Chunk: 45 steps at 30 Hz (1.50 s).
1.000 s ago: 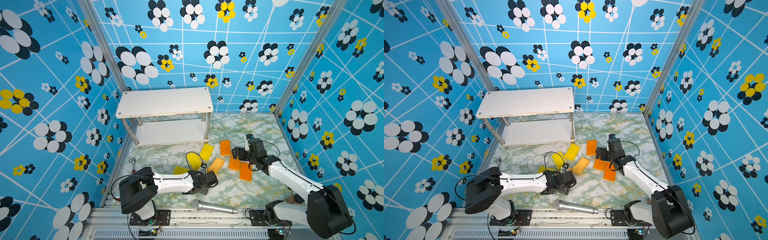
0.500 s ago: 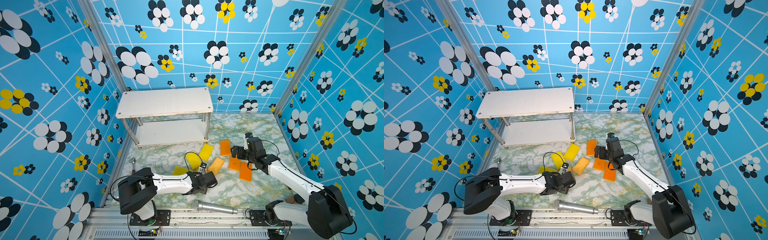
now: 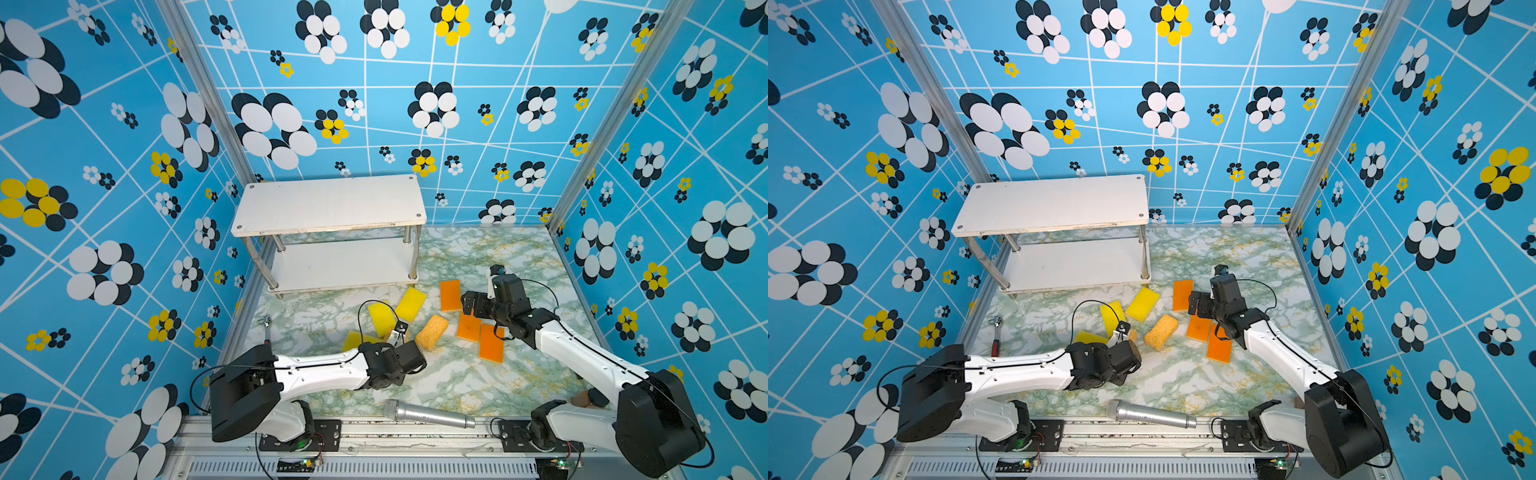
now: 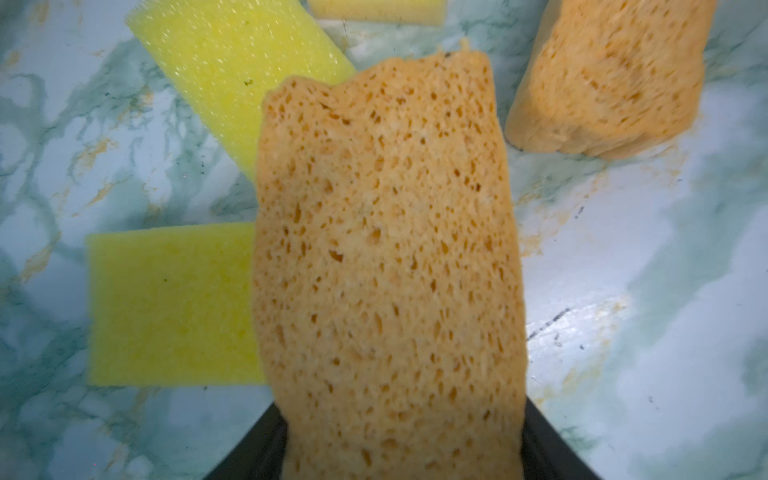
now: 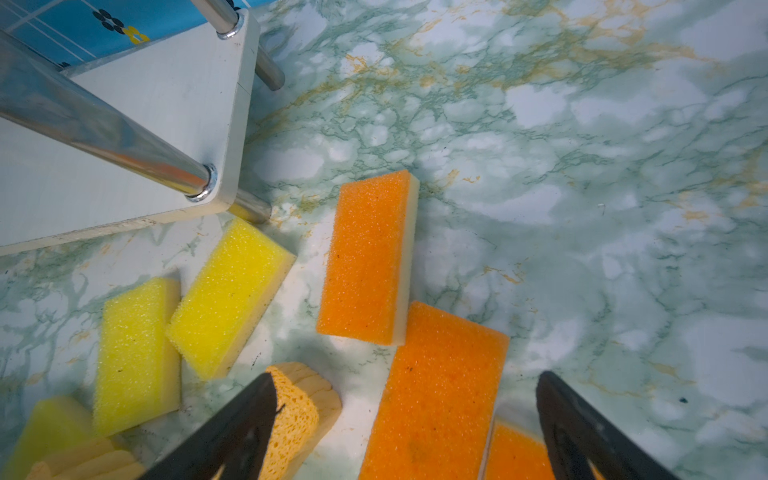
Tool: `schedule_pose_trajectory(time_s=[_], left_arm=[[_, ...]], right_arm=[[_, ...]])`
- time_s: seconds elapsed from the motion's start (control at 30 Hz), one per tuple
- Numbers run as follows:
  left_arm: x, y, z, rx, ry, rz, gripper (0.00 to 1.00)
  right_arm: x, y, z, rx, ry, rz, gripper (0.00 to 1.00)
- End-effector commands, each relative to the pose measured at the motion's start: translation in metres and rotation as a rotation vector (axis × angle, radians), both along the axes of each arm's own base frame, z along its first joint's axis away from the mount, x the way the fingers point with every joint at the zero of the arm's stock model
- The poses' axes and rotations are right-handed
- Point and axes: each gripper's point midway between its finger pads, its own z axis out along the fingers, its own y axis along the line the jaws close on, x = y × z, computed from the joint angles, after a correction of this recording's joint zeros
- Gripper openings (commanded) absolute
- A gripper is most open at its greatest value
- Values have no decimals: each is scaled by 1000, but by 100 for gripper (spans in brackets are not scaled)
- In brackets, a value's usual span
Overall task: Place and organize the cleaning sponges onto the shelf
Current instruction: 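Lift the tan sponge with the left gripper and carry it onto the lower shelf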
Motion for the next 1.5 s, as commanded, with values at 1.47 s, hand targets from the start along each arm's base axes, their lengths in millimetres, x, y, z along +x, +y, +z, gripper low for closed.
schedule_pose_trajectory(time_s=[1.47], left_arm=[[228,4,82,-231,-395,331,42]], right_arm=[[-4,0,7,-1,-16,-10,99]])
